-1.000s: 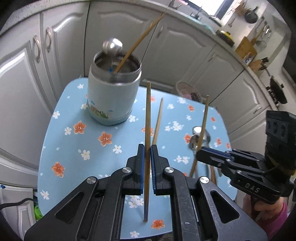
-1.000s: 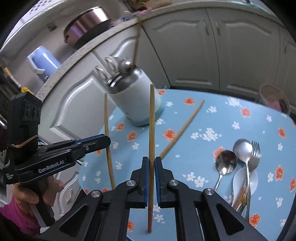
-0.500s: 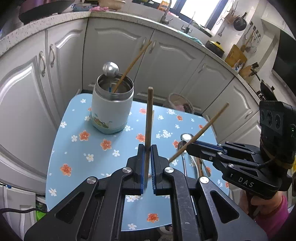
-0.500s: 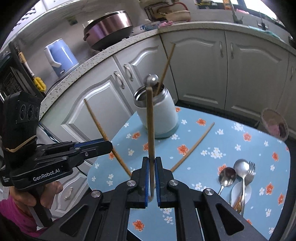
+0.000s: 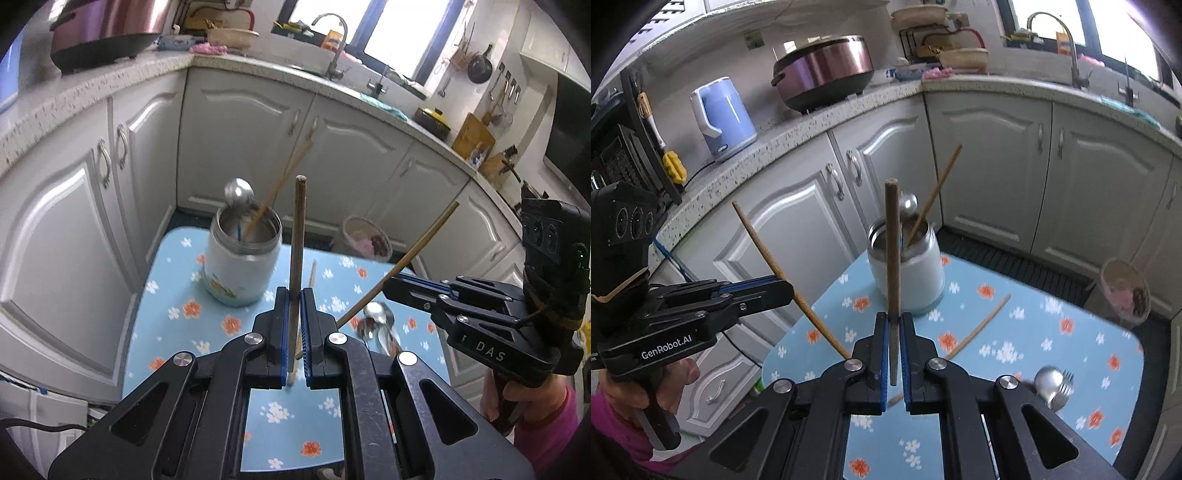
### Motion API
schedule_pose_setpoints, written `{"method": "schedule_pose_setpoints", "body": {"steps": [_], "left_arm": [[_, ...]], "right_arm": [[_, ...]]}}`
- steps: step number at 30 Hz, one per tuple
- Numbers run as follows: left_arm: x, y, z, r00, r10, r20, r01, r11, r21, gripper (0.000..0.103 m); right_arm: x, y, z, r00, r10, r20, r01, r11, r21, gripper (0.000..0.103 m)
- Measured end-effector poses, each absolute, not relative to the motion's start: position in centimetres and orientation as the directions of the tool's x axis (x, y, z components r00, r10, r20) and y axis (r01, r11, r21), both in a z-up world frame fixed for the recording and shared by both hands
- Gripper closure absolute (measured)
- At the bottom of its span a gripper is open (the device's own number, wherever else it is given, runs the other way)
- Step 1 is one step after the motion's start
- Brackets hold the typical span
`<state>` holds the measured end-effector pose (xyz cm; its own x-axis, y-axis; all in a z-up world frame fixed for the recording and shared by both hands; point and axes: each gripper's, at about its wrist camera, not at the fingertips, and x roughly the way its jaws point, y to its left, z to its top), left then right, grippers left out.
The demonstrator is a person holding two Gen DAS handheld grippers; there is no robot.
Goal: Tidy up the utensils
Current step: 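Lower both chopsticks into the food jar and open both tools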
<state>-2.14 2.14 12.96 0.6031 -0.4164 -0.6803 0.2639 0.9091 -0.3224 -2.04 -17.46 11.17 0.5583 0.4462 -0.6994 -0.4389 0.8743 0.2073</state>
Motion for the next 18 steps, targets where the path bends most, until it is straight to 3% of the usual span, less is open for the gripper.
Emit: {"method": "schedule_pose_setpoints", "body": {"steps": [18], "left_arm": [[6.7,4.3,21.8,0.727,-0.308,-0.613,0.210,0.951,-0.229,0.098]], "right_arm": [[5.7,-14.4,20.5,0.646,0.426,-0.633,-0.453,0.882,0.130,0.098]]}}
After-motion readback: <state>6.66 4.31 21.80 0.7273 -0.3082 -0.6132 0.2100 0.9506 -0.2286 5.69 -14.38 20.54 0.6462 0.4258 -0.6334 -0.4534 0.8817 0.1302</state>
